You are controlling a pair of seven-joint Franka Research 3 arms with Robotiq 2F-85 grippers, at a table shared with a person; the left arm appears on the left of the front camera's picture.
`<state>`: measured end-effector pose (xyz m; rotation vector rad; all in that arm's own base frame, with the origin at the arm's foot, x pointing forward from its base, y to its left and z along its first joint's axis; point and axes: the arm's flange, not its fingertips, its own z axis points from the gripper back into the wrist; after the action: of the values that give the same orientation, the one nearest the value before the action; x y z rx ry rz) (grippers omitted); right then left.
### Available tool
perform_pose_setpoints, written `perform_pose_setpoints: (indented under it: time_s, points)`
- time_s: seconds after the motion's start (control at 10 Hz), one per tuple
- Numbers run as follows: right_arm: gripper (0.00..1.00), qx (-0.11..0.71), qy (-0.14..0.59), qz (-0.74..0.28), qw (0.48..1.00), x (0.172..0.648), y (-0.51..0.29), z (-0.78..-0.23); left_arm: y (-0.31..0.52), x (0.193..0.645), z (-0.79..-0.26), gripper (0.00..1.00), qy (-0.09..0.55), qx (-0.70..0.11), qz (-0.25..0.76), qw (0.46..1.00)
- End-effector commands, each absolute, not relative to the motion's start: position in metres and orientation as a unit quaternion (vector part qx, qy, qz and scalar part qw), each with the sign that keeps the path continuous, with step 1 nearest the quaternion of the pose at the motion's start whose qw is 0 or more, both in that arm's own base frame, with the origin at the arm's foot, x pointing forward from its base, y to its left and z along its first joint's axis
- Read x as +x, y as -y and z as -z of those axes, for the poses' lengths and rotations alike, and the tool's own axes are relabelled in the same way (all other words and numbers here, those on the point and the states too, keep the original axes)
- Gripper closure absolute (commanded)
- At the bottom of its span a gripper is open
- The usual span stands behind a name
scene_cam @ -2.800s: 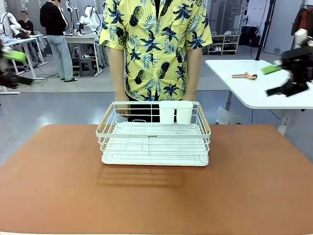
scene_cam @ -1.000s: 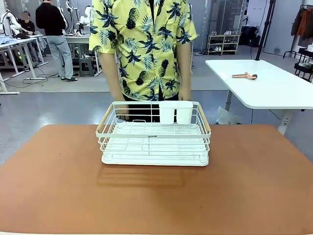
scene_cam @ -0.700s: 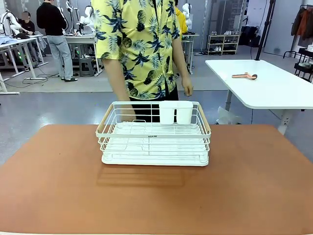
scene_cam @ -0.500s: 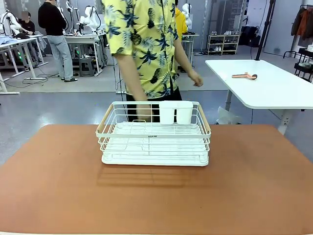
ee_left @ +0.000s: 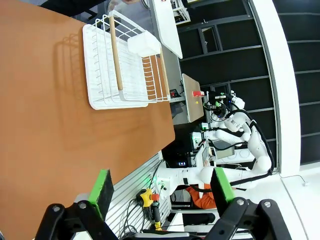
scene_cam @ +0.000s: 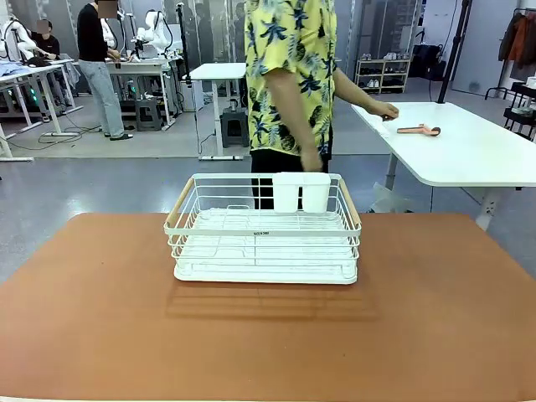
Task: Clean the table.
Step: Pick up the Lint Roller when the human hands it over.
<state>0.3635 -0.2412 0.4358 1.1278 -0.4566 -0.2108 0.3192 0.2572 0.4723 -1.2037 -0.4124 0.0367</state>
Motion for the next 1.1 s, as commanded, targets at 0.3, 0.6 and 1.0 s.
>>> perform_pose_setpoints:
  time_s: [0.3, 0.6, 1.0]
  points:
    - [0.00, 0.533, 0.215, 0.094, 0.813, 0.3621, 0.2410, -0.4370, -0.2590, 0.3176, -0.4727, 0.00, 0.199, -0.569, -0.013, 0.798]
    - [0.00, 0.533, 0.215, 0.094, 0.813, 0.3621, 0.2410, -0.4370, -0.2590, 0.3176, -0.4727, 0.00, 0.199, -0.569, -0.013, 0.798]
    - [0.00, 0.533, 0.215, 0.094, 0.813, 0.3621, 0.2410, -0.4370, -0.2590, 0.3176, -0.4727, 0.00, 0.199, -0.569, -0.013, 0.798]
